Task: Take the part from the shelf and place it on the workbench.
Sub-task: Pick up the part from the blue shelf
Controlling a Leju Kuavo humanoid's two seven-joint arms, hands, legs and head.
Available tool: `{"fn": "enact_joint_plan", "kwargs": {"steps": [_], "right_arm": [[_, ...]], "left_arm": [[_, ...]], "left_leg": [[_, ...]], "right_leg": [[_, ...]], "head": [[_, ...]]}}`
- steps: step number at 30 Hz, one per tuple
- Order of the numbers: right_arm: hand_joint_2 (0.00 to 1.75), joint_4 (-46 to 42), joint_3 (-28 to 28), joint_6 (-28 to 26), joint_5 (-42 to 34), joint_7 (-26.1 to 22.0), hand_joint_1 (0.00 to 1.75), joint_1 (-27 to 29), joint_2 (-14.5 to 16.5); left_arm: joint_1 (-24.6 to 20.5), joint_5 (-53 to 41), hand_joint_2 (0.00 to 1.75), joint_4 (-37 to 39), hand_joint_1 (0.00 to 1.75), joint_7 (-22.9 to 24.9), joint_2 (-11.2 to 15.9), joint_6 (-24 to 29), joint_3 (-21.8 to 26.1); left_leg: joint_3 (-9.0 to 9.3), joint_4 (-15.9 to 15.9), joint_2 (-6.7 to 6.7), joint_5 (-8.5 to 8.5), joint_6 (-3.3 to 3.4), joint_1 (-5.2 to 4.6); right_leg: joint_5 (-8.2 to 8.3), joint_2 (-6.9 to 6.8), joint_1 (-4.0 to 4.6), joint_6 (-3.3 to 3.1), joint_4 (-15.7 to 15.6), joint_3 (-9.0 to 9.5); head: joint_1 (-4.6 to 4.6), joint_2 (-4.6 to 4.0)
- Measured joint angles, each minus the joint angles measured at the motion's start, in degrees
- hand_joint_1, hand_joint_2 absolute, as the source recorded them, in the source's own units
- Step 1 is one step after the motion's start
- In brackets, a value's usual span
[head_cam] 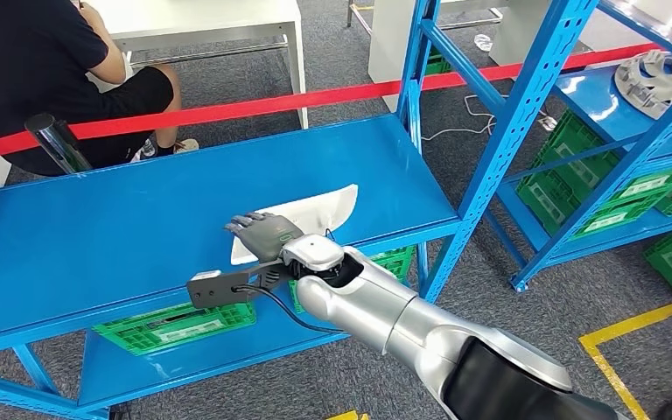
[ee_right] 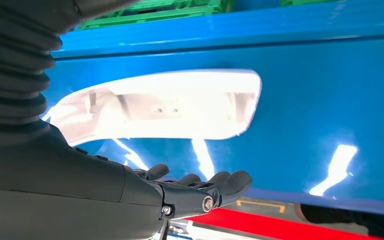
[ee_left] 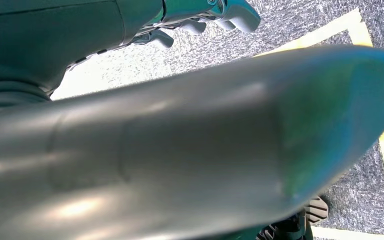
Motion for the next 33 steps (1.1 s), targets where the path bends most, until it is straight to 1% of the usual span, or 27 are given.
{"fn": "enact_joint_plan", "kwargs": {"steps": [8,12,16,23,33], "right_arm": [[1.75,0.8,0.8,0.0,0.0,0.1,0.0,0.0,-0.2],[1.75,1.3,1.3,-0.5,1.5,1.9,0.0,0.0,-0.4],[1.75,2.4,2.0,-1.9,3.5,3.8,0.0,-0.3,-1.4],[1.75,3.7,2.9,-2.6,4.6,4.2,0.0,-1.2,-3.1],[1.75,4.6,3.8,-3.2,4.9,4.7,0.0,-1.4,-4.0]], "left_arm": [[0.0,0.0,0.0,0.0,0.0,0.0,0.0,0.0,0.0],[0.1,0.0,0.0,0.0,0.0,0.0,0.0,0.0,0.0],[0.6,0.0,0.0,0.0,0.0,0.0,0.0,0.0,0.1],[1.0,0.1,0.0,0.0,0.0,-0.1,0.0,0.0,0.2],[1.1,0.1,0.0,0.0,0.0,-0.4,0.0,0.0,0.2]], "left_leg": [[0.0,0.0,0.0,0.0,0.0,0.0],[0.0,0.0,0.0,0.0,0.0,0.0],[0.0,0.0,0.0,0.0,0.0,0.0],[0.0,0.0,0.0,0.0,0.0,-0.01],[0.01,0.0,0.0,0.0,0.0,0.0]], "right_leg": [[0.0,0.0,0.01,0.0,0.0,-0.01],[0.0,0.0,0.01,0.0,0.0,-0.01],[0.0,0.0,0.0,0.0,0.0,0.0],[0.01,0.0,0.0,0.01,0.0,0.0],[0.0,0.0,0.0,0.01,0.0,0.0]], "head": [[0.0,0.0],[0.0,0.0],[0.0,0.0],[0.0,0.0],[0.0,0.0]]}}
